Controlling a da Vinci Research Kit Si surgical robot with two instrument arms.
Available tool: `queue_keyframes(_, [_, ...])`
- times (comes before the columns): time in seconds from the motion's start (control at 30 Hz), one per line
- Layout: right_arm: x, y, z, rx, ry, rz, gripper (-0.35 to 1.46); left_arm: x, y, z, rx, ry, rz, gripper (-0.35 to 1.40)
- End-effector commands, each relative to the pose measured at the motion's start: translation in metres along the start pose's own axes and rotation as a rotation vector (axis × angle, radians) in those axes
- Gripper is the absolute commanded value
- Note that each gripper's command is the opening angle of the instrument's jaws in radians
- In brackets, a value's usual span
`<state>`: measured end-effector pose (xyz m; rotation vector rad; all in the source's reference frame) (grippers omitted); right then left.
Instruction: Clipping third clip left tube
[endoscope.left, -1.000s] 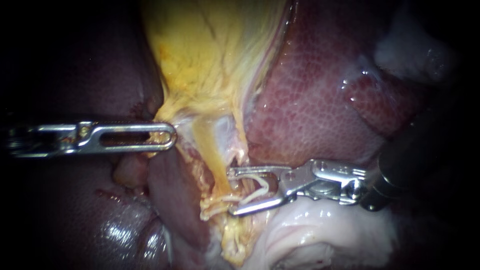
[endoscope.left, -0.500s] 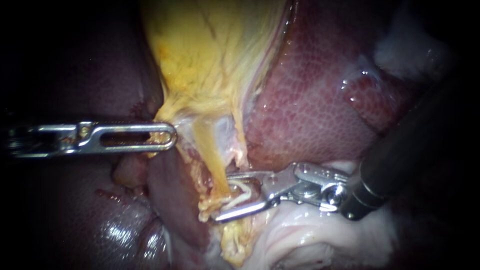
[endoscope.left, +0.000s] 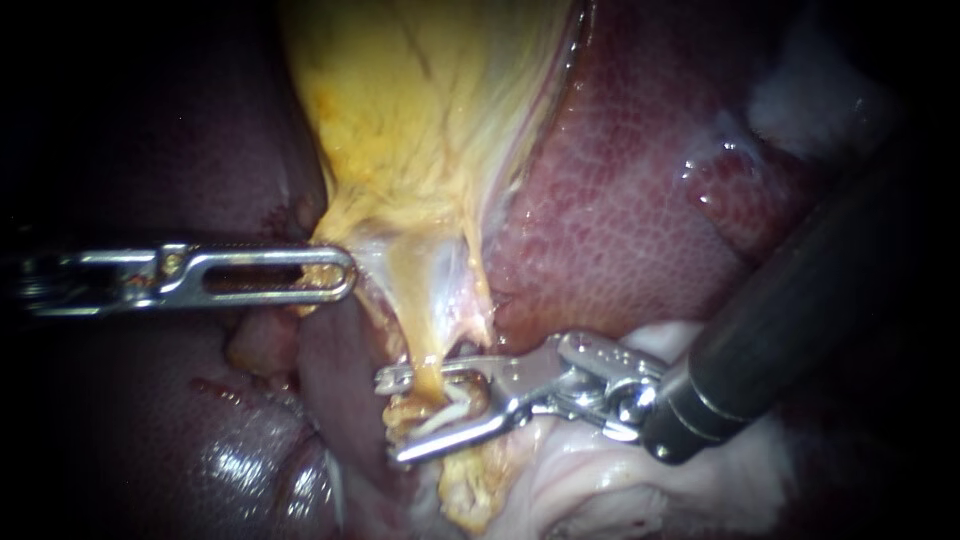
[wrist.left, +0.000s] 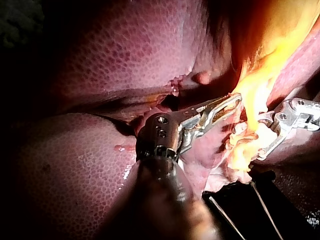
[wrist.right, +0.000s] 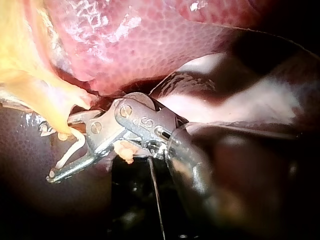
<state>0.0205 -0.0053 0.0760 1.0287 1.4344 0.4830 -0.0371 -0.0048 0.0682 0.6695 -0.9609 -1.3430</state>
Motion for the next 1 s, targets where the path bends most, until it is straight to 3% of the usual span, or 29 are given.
queue_keyframes(0.03, [0.0005, 0.0001, -0.0001, -0.002, 0.008, 0.001, 0.58, 0.0, 0.0, 0.0001, 0.0, 0.0, 0.0, -0.35])
queue_keyframes(0.2, [0.0021, 0.0004, -0.0003, -0.009, 0.022, 0.009, 0.56, 0.0001, 0.0, 0.0002, -0.001, -0.001, 0.0, -0.35])
queue_keyframes(0.3, [0.0022, 0.0004, -0.0006, -0.008, 0.023, 0.028, 0.44, 0.0001, 0.0, 0.0002, -0.001, -0.001, 0.0, -0.35])
queue_keyframes(0.33, [0.0021, 0.0004, -0.0011, 0.015, 0.018, 0.092, 0.18, 0.0001, 0.0, 0.0002, -0.001, -0.001, 0.0, -0.35])
queue_keyframes(0.4, [0.0017, 0.0004, -0.0019, 0.025, 0.007, 0.103, -0.24, 0.0001, 0.0, 0.0002, -0.001, -0.001, 0.0, -0.35])
queue_keyframes(0.43, [0.0017, 0.0005, -0.0022, 0.023, -0.002, 0.104, -0.35, 0.0001, 0.0, 0.0002, -0.001, -0.001, 0.0, -0.35])
queue_keyframes(1.0, [0.0015, 0.0011, -0.0028, 0.023, -0.008, 0.105, -0.35, 0.0001, -0.0001, 0.0002, -0.001, -0.001, 0.0, -0.35])
